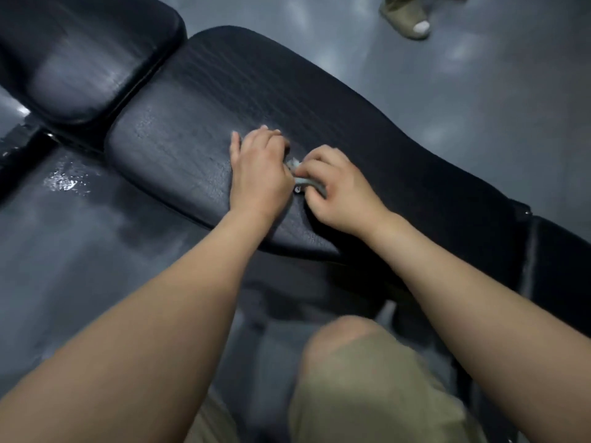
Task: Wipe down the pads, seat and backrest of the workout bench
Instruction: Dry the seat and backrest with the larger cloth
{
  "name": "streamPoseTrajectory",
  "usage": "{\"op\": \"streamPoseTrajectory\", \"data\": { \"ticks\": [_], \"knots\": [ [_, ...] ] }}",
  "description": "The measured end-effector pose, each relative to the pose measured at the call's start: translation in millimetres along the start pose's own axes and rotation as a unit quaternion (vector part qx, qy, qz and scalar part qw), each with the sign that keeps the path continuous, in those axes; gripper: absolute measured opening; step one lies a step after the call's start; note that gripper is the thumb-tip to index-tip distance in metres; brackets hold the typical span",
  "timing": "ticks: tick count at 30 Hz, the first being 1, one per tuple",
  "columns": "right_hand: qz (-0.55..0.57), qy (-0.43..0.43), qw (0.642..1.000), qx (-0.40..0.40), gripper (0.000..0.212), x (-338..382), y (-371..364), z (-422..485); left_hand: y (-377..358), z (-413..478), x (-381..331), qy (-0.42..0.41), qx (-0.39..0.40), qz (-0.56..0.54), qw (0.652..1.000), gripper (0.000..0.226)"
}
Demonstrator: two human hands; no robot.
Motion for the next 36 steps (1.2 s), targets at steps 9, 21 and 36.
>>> {"op": "streamPoseTrajectory", "data": {
  "ticks": [9,21,36],
  "knots": [
    [-0.049,0.023,0.993,0.102,0.021,19,8,-62,-4,0,-4,-0.009,-0.006,0.052,0.999,0.028],
    [-0.195,0.013,0.981,0.001,0.004,70,-26,-133,-1,-26,11,-0.102,0.068,0.126,0.984,0.047],
    [-0.064,-0.182,0.966,-0.172,0.016,75,-72,-133,31,-69,56,-0.132,-0.048,0.12,0.983,0.038]
  ]
}}
Point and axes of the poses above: each hand's wrist, its own z-axis towards the middle knuckle, its own y-axis out of the back of the hand, x = y × z, the point moved 5 cm from there along z, towards the middle knuckle, and after that the axes turned 7 degrees about z, right-handed, at the moved point
